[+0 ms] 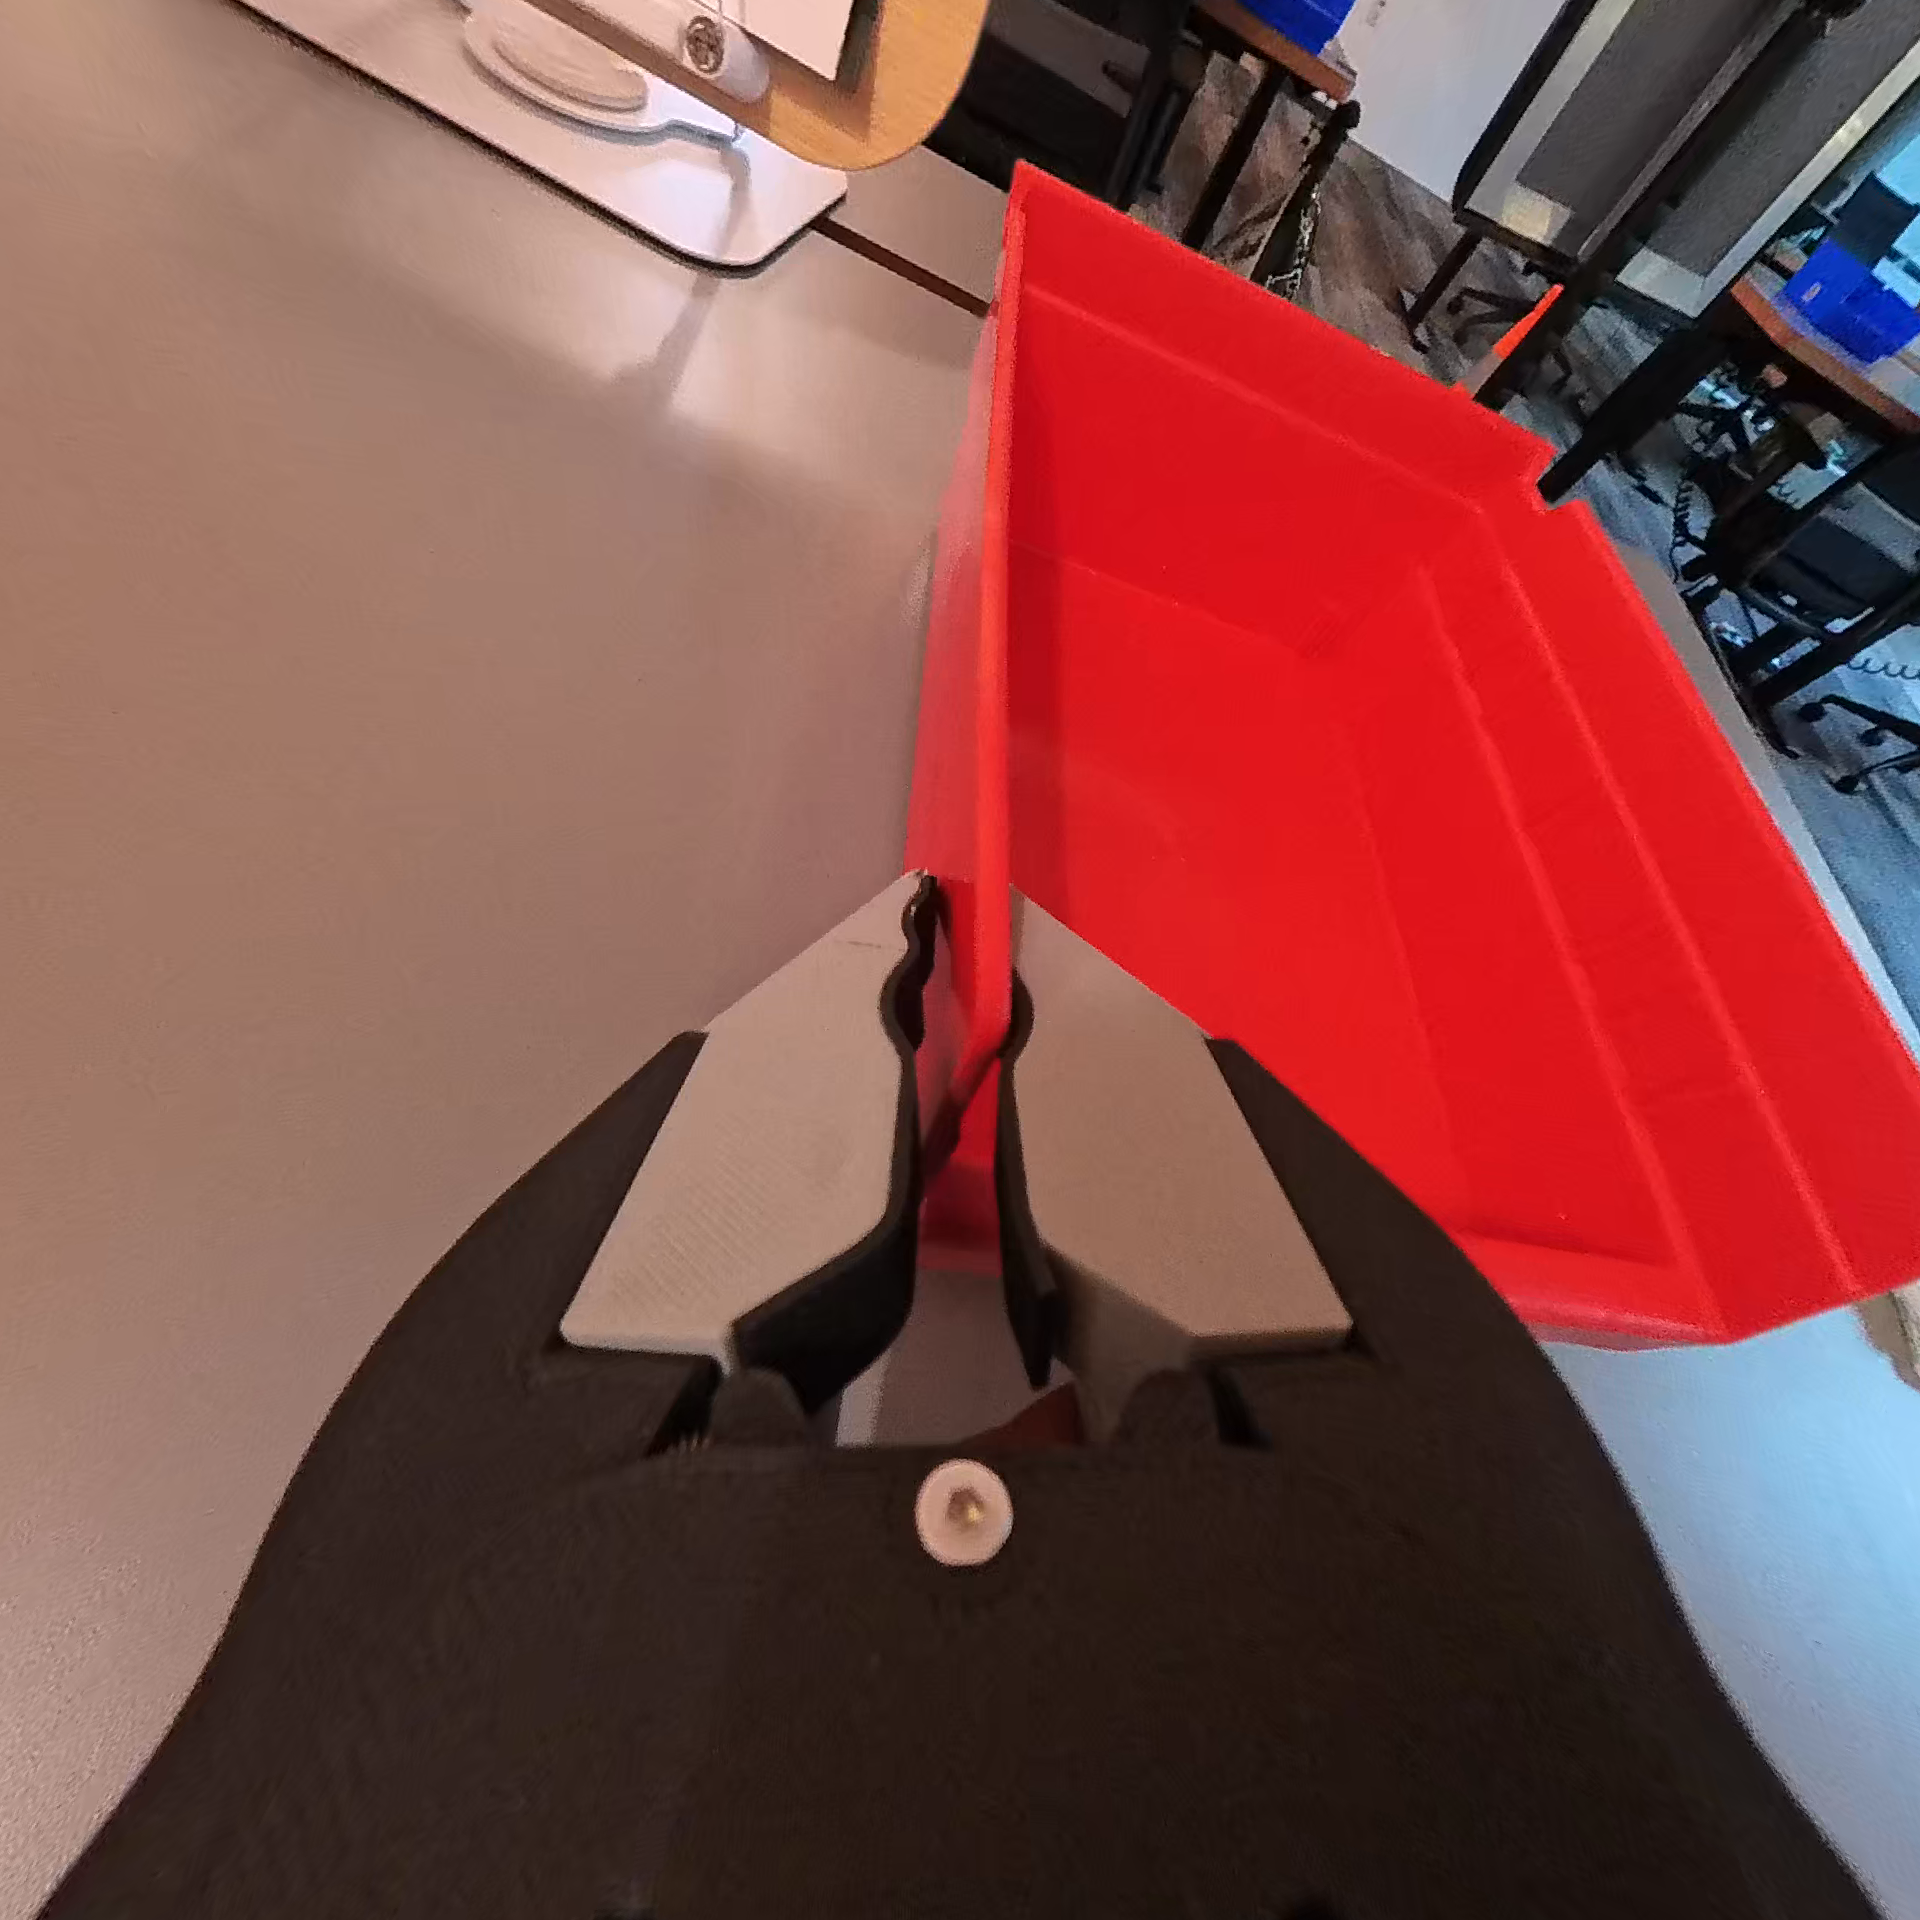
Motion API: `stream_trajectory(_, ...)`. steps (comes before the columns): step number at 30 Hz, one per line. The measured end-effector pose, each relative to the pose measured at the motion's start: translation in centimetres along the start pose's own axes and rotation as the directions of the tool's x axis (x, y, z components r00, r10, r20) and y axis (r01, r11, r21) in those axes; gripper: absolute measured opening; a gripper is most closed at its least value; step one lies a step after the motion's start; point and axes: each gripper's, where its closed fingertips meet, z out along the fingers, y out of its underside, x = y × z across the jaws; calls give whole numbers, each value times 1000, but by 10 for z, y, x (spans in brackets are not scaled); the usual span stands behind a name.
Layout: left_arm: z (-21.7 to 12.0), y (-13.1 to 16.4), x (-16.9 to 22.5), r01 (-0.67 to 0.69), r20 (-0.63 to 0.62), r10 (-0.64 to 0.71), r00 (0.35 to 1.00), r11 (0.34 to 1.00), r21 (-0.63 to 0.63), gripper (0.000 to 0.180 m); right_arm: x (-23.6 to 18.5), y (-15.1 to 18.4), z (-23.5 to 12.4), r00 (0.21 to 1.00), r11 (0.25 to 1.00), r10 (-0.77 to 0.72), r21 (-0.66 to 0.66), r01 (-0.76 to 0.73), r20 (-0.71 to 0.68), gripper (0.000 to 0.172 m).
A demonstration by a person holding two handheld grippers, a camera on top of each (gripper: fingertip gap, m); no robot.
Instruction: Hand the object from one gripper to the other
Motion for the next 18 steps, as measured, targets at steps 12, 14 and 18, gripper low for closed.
stream_trajectory(12, 17, -12, 26, -28, -57, 29, 998, 1000, 8, 1, 8, -11, -34, 998, 998, 13, 56, -16, 56, 29)
stream_trajectory(14, 20, -14, 36, 21, -107, -21, 994, 1000, -3, 5, -4, -29, -54, 996, 993, -17, 122, 6, 89, 35)
stream_trajectory(18, -1, -45, 49, 129, -260, -105, 960, 988, 79, 27, -17, -63, -83, 993, 967, -87, 246, 65, 82, 47)
